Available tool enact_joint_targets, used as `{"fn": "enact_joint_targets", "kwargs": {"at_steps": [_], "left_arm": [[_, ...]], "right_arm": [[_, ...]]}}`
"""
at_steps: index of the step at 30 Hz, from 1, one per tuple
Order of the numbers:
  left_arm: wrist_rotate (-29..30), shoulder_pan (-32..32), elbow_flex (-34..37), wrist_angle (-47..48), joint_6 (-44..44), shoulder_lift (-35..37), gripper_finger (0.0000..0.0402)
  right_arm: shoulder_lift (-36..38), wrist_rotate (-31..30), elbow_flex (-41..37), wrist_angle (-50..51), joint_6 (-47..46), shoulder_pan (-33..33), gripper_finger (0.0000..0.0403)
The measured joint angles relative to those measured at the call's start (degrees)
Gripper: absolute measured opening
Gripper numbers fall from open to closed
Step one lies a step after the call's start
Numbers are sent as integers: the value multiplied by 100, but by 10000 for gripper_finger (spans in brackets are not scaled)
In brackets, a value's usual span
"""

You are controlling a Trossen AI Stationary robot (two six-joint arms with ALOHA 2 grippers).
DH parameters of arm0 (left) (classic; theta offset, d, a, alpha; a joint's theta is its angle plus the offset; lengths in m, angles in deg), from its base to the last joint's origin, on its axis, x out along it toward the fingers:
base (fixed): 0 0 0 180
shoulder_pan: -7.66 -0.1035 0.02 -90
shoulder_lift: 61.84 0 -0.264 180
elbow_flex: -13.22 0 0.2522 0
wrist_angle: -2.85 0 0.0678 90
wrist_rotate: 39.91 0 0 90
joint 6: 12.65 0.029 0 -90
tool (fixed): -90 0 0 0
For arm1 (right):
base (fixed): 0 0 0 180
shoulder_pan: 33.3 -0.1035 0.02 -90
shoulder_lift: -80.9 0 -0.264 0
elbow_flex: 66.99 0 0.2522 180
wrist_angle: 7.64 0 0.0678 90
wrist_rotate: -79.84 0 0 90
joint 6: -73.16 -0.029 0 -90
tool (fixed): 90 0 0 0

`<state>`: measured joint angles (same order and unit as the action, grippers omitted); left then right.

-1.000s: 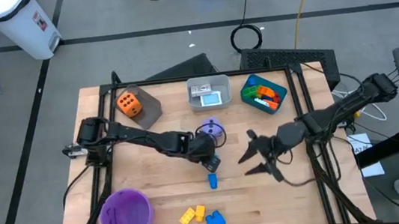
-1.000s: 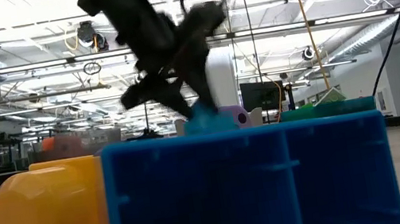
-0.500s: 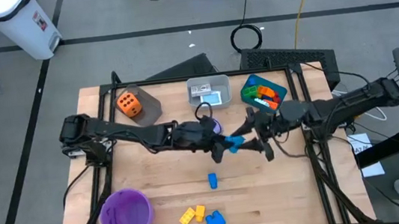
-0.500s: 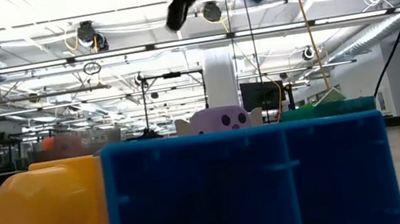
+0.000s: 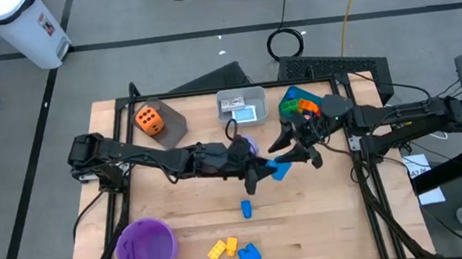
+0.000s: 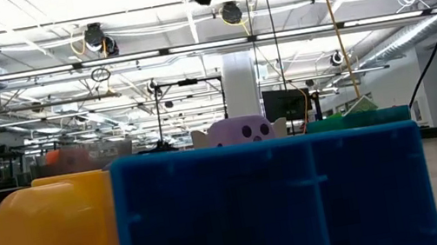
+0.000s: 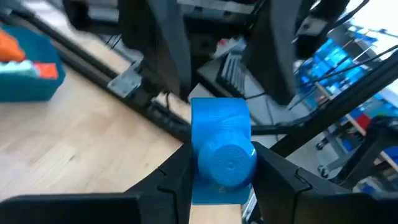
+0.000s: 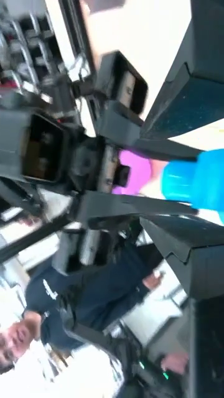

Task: Pick & Place Toys
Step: Put the blue game piece into the blue bin

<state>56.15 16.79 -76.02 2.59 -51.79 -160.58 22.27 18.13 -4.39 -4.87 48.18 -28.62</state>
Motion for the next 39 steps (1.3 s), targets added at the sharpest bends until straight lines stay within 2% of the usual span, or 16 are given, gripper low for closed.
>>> {"fn": "enact_joint_targets", "kwargs": {"at_steps": [7,14,18,26,39], "left_arm": [[-3,-17,0,-251,123,0,135],[158,-11,0,-253,155,-7,134],[164,-70,0,-280,140,-7,134],[154,-185,0,-271,-30,-4,134],[200,-258,0,-349,-111,-2,145]], "right_arm": [[26,211,-416,-430,-393,25,201],[26,327,-1228,-2151,-1320,32,201],[24,303,-1471,-2702,-1636,36,191],[26,264,-1504,-2751,-1606,38,145],[28,264,-1504,-2772,-1442,41,141]]}}
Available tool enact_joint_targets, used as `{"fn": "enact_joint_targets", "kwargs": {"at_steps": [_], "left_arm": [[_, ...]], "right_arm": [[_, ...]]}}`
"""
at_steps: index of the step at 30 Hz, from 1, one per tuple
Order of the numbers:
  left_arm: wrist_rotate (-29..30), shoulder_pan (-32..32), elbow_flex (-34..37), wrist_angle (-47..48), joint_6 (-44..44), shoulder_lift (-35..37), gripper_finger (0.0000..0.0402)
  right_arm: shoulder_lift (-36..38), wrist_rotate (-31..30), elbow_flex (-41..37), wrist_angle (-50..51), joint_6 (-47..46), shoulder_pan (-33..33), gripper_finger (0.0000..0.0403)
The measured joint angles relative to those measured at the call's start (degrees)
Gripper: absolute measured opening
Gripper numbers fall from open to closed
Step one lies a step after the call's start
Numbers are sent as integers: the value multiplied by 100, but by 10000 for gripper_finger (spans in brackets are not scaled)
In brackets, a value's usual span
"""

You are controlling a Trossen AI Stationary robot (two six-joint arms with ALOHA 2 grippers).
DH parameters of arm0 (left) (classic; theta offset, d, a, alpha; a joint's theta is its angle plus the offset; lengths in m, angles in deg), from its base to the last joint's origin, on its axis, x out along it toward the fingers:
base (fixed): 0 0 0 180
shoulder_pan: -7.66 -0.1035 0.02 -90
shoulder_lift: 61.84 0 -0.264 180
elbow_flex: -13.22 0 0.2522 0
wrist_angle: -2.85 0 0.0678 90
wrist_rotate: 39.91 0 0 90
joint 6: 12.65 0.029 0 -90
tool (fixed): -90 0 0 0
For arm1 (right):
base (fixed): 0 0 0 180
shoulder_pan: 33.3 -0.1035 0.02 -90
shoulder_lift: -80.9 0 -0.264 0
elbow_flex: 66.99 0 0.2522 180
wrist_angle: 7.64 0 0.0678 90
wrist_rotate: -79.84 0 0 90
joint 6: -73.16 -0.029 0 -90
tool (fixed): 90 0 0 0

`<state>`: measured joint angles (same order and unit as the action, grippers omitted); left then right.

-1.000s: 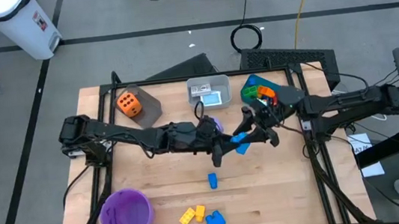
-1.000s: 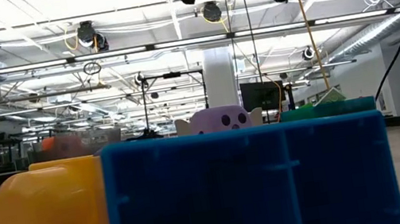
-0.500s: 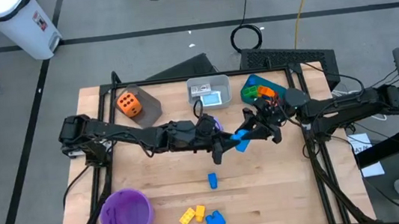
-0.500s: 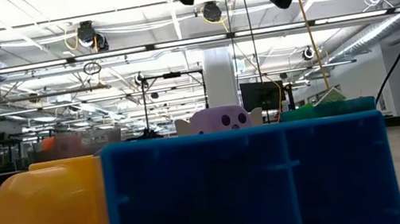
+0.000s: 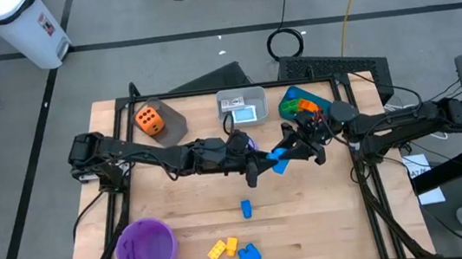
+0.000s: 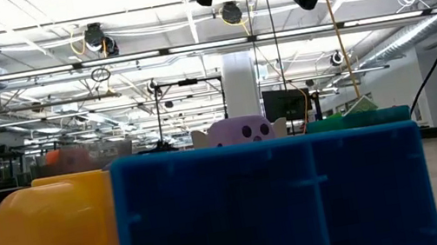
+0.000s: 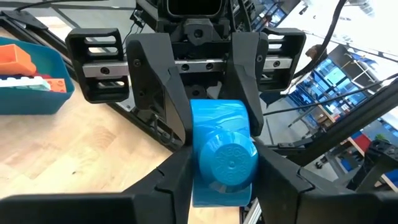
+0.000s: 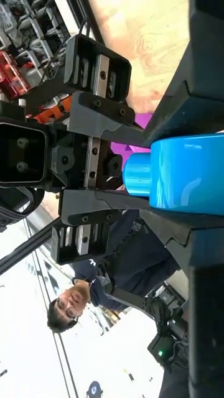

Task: Pick & Place Toys
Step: Put the blue game piece into the blue bin

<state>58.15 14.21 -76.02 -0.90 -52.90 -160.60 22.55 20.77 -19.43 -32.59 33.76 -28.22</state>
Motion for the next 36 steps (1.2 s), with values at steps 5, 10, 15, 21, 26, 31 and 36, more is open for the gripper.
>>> {"fn": "enact_joint_targets", "kwargs": {"at_steps": [5,10,15,21,26,31,36], "left_arm": [[5,-4,0,-41,-32,0,156],[-301,-102,0,-345,-98,0,192],[-495,-319,-7,-605,-190,7,235],[-649,-543,-7,-959,-71,7,268],[-652,-731,-7,-1175,-103,7,275],[-696,-787,-7,-1294,-209,7,275],[-702,-752,-7,-1268,-210,4,274]], "right_arm": [[18,22,0,-18,5,0,140],[228,88,2,-17,22,129,138],[489,268,0,213,2,260,138],[852,153,5,630,238,377,138],[1336,75,7,1475,474,972,138],[1874,-406,9,2856,1081,1956,138],[2208,-1317,9,4042,1773,3005,138]]}}
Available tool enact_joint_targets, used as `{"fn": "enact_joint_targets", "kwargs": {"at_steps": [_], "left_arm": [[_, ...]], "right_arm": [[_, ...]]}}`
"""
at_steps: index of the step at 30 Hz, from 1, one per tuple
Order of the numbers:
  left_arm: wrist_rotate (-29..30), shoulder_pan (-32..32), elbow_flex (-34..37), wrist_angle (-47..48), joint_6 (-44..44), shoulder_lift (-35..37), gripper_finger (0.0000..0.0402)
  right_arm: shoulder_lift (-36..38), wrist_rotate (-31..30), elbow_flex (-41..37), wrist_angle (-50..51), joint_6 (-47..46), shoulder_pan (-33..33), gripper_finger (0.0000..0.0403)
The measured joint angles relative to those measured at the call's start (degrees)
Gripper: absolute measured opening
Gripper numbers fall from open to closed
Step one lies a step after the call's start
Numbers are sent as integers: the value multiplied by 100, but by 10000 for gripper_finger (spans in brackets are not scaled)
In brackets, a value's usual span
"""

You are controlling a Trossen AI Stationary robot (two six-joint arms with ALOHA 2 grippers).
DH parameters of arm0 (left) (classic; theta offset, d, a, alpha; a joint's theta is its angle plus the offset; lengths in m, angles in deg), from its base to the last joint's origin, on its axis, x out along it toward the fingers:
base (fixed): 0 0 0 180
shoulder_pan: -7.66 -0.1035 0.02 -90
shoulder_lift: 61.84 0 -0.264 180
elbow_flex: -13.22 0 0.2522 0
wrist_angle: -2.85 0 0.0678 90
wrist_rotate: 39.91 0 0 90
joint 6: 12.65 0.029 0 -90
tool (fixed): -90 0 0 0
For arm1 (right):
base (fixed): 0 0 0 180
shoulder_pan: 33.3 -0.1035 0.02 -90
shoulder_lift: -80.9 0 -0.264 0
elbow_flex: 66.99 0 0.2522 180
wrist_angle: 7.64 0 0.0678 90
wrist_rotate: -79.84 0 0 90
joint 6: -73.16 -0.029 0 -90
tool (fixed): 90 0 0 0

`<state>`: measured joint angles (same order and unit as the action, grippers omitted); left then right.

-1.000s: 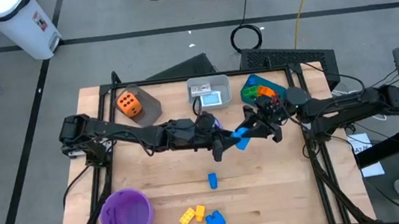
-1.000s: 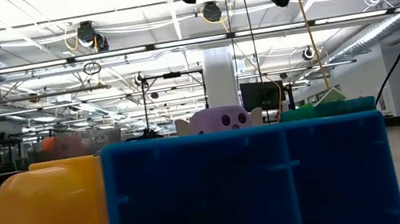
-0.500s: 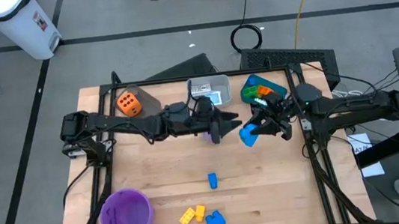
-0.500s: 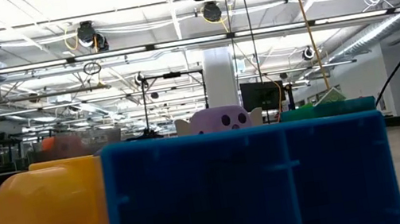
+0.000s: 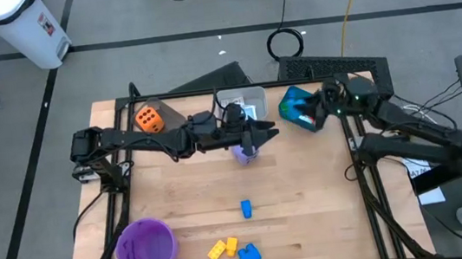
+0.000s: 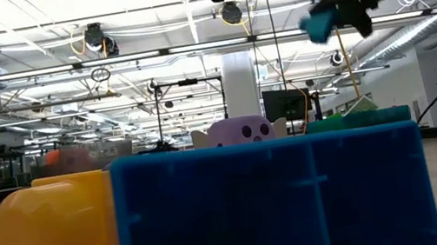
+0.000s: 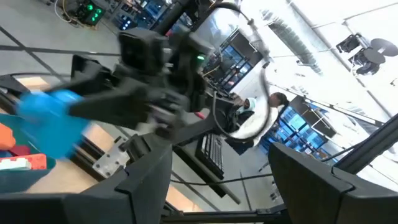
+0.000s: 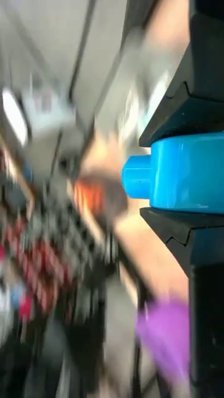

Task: Pick & Place Toys
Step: Put the blue game piece into the blue bin

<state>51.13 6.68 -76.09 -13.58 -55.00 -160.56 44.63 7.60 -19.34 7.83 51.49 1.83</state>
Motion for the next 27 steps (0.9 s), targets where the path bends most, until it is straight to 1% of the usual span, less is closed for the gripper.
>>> {"fn": "enact_joint_targets", "kwargs": {"at_steps": [4,8,11,16,19,24,27], "left_arm": [[-4,35,0,-2,7,0,274],[-16,36,0,-3,15,0,274],[-15,11,0,8,33,0,274],[-15,-62,0,9,196,0,274],[-13,-108,0,10,205,0,274],[-13,-172,0,15,215,0,273],[-13,-177,0,14,214,0,273]], "right_arm": [[35,-643,0,829,487,689,138],[4,-1313,-2,1626,788,1187,138],[-9,-1642,-2,2031,826,1432,138],[-56,-2212,-2,2604,747,1662,138],[-120,-2244,-31,2708,735,1743,138],[-182,-2243,-359,2596,412,1784,140],[-182,-2238,-530,2506,373,1784,163]]}}
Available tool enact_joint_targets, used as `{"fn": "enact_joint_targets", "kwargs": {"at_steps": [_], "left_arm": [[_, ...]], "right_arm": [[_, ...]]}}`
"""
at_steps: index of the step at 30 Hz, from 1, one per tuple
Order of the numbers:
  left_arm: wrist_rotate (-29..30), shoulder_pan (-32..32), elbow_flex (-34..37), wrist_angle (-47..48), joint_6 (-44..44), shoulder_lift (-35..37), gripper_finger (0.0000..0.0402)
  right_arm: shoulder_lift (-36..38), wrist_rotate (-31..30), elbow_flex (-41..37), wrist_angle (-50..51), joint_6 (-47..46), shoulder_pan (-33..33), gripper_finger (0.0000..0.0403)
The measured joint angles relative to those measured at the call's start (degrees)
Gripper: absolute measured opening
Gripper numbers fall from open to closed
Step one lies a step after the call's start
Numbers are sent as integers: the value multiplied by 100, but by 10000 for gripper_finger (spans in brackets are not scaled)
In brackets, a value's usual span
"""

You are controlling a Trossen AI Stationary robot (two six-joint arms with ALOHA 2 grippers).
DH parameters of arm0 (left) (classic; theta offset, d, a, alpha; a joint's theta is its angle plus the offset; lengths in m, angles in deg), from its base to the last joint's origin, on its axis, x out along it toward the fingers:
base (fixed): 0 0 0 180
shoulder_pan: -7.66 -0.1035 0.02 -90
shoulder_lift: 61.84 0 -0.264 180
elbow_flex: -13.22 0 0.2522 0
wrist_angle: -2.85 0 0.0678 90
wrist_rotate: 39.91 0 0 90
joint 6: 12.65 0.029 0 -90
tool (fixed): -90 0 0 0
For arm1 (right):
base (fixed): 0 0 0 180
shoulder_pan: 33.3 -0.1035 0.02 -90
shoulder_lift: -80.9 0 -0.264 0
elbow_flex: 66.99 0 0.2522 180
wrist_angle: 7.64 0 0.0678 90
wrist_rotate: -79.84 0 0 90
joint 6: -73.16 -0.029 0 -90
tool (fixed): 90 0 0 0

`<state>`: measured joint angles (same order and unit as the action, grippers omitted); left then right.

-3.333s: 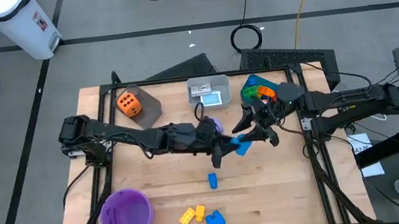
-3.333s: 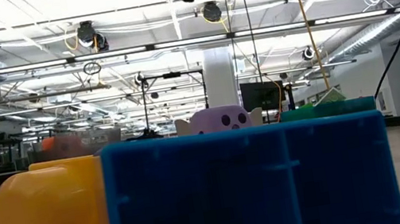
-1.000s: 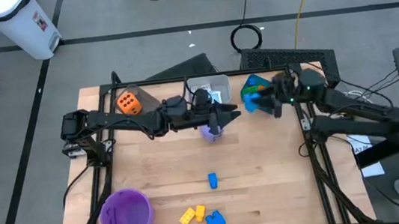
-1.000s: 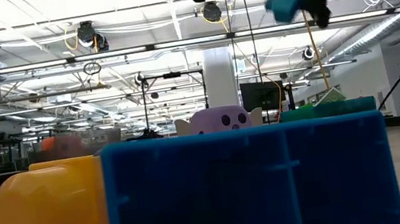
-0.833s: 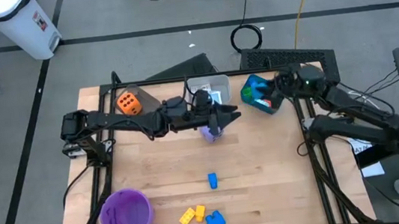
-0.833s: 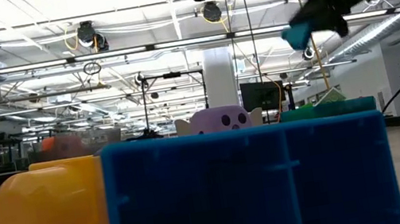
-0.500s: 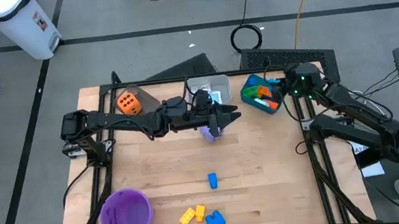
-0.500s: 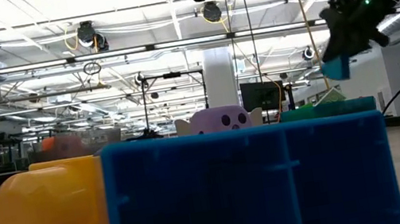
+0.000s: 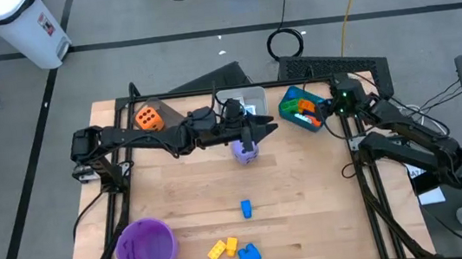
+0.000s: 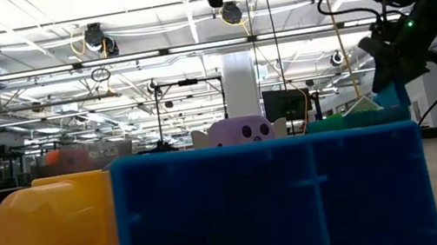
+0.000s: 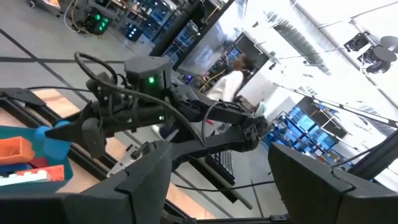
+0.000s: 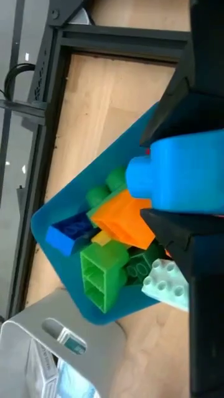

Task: Pick & Place Toys
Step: Put the blue game piece into the blue bin

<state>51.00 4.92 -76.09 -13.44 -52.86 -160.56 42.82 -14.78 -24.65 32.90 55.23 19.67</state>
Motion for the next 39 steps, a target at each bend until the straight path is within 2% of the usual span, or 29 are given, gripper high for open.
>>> {"fn": "enact_joint_targets", "kwargs": {"at_steps": [6,11,13,15,18,23,25,28,31,35,39], "left_arm": [[0,2,0,-8,-254,0,273],[10,4,0,-10,-257,0,273],[17,9,0,-10,-315,-2,273],[9,13,0,-10,-536,-2,273],[-168,13,0,-12,-600,-2,273],[-361,42,2,-140,-419,-2,273],[-380,111,-1,-158,-269,9,273],[-378,297,-179,107,-47,9,273],[-74,578,-665,1043,468,11,273],[721,1010,-1459,2803,1446,13,273],[1099,1357,-1932,3727,1726,22,273]], "right_arm": [[58,32,-25,-390,110,-7,203],[241,80,-25,-772,14,-7,212],[303,328,-25,-927,-5,-7,212],[360,757,-25,-1158,-7,-7,212],[384,1714,-25,-1686,-214,-13,213],[362,3488,-25,-2917,-1031,-197,214],[363,3904,-25,-3396,-1416,-374,214],[360,4321,-25,-4098,-1909,-822,214],[352,4414,-25,-4838,-2164,-1488,214],[301,4119,-25,-5499,-2103,-2587,214],[179,3503,-25,-5537,-1729,-3808,214]]}}
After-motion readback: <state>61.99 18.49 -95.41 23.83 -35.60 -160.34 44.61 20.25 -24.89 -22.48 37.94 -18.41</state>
